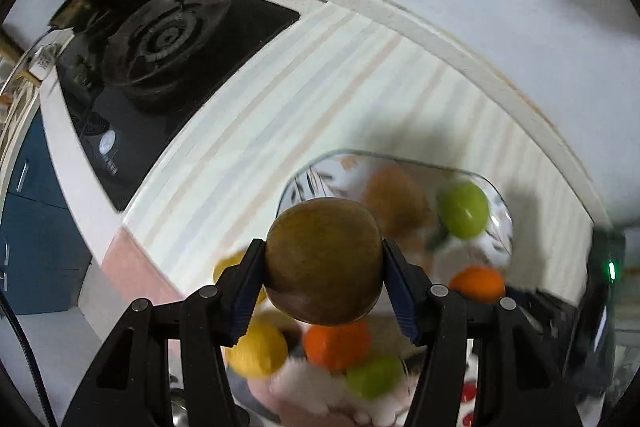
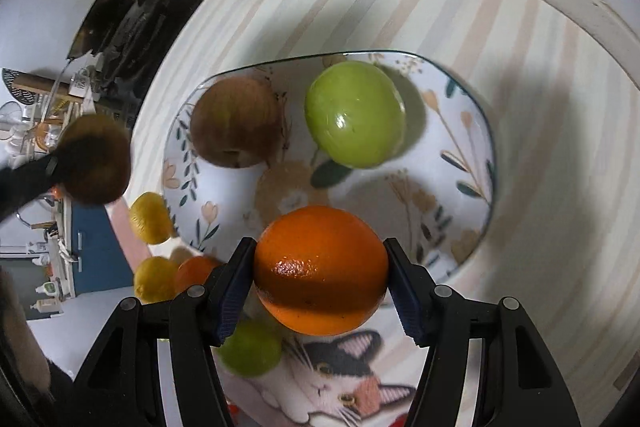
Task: Organize fruits
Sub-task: 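Place the brown pear and orange onto the floral plate, opening both tools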
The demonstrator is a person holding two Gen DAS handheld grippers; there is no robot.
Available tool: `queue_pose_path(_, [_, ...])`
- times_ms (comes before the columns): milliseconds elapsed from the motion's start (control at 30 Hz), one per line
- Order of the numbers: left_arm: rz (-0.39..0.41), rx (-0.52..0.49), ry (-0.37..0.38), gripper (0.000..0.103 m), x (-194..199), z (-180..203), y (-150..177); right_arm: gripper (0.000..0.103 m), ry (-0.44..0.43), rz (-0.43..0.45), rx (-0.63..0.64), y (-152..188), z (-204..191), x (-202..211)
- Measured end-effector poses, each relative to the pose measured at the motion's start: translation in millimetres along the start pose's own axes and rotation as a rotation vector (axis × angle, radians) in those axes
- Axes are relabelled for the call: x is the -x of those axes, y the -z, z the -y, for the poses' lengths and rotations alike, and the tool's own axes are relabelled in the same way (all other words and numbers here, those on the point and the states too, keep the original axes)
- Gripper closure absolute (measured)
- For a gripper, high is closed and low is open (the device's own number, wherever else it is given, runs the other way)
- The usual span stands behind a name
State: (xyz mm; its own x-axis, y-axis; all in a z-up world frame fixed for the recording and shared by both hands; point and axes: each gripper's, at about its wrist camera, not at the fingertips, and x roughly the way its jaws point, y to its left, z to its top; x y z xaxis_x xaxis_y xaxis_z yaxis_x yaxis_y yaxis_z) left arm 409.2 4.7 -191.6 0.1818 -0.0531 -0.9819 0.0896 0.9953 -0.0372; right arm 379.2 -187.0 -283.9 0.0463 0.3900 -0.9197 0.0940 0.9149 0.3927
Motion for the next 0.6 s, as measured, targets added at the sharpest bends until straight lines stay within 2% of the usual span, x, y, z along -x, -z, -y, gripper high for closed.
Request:
queue_pose_path(233, [-0.133, 0.007, 0.005, 0.048, -71, 1, -44, 0.037, 0.020, -0.029, -0.004, -8, -1, -27])
queue_pose_path(467, [-0.171, 0.005, 0.021, 0.048, -91, 3, -50, 0.037, 0.019, -0.046, -0.021, -15, 1, -36])
queue_pose_path(600, [-0.174, -0.025, 0.002, 0.047, -93, 8, -48, 0.036, 0.026, -0.050, -0.029, -18, 1, -36])
